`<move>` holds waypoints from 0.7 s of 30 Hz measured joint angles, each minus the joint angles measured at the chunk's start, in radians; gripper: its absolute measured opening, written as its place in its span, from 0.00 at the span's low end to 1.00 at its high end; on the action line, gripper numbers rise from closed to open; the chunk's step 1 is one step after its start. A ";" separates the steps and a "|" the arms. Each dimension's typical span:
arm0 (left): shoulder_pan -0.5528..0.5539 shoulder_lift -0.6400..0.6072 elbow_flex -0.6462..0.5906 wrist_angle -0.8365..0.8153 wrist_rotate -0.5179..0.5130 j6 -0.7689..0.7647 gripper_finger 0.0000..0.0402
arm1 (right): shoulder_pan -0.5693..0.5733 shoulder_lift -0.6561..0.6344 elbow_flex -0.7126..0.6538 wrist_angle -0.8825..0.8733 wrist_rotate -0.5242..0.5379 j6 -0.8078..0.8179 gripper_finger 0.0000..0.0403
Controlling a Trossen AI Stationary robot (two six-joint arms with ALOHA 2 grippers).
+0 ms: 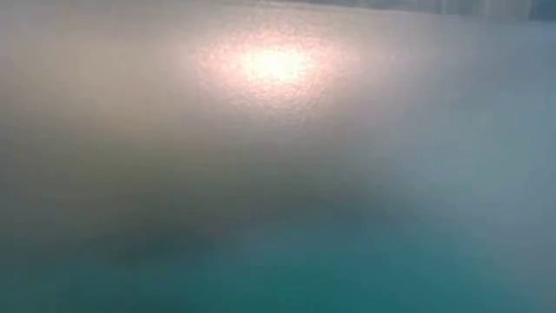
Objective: Pick & Place Kitchen Items
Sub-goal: Put the ice scoop into the yellow bin
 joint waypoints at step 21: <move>-0.167 -0.015 -0.093 0.183 -0.299 0.030 0.72 | -0.121 0.054 -0.001 0.229 -0.342 -0.111 0.16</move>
